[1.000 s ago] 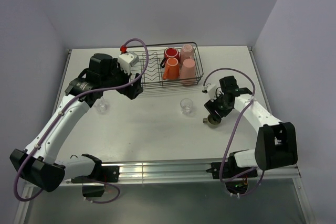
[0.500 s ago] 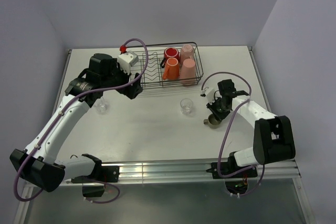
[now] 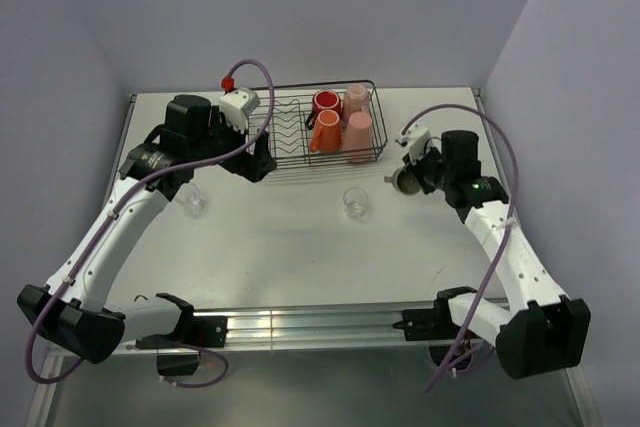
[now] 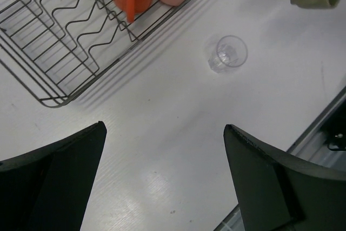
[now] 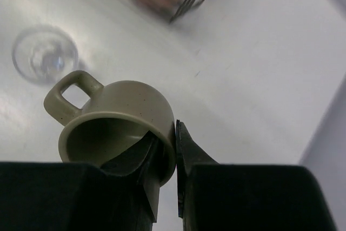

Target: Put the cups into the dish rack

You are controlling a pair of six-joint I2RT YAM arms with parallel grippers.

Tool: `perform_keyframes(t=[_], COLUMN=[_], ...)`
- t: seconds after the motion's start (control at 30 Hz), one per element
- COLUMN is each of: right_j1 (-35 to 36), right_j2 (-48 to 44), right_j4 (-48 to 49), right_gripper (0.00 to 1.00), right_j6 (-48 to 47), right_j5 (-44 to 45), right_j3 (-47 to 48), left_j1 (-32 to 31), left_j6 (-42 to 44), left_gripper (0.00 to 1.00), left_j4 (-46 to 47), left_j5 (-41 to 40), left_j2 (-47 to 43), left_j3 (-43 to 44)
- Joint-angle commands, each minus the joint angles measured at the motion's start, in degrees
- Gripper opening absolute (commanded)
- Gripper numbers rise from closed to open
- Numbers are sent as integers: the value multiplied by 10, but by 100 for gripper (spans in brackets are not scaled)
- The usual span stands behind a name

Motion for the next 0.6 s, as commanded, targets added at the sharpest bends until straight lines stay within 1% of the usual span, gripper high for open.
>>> perform_keyframes(t=[0.0, 0.1, 0.13, 0.2, 0.23, 0.27, 0.3, 0.33, 0.37, 0.4, 0.43, 0.5, 0.53, 0.57], right_j1=[7, 18, 27, 42, 63, 76, 90, 116, 129, 143, 156, 184, 191, 203], right_j2=[-43, -67, -72, -93, -99, -114, -125, -135, -155, -164, -172, -184, -185, -184], right_j4=[106, 158, 187, 243, 265, 284, 319, 389, 428, 466, 544, 606, 653, 670], right_gripper=[0, 0, 0, 0, 0, 0, 0, 0, 0, 0, 0, 0, 0, 0], right_j6=[47, 63, 63, 52, 45, 33, 3, -15, -61, -85, -104, -155, -168, -193], right_j5=[-23, -16, -13, 3, 13, 24, 41, 47, 50, 51, 48, 30, 9, 0], right_j3=[74, 98, 100, 99, 94, 88, 65, 47, 30, -8, -25, -62, -69, -77], left_j1=[2, 3, 2, 2, 3, 3, 2, 3, 3, 2, 3, 2, 2, 2], left_j6=[-43, -69, -75, -89, -92, -92, -97, -102, -113, -118, -124, -143, -149, -158], left_gripper=[99, 98, 97, 96, 96, 96, 96, 96, 95, 95, 94, 94, 93, 93], left_j4=[3, -1, -2, -4, -2, 0, 9, 16, 23, 32, 47, 60, 68, 69], left_j5=[63, 115, 148, 180, 212, 227, 239, 250, 266, 273, 278, 295, 305, 316], left_j2=[1, 7, 10, 14, 15, 16, 12, 11, 8, 2, 0, -5, -5, -5], left_j3=[46, 63, 68, 77, 78, 80, 79, 78, 76, 73, 72, 67, 65, 64])
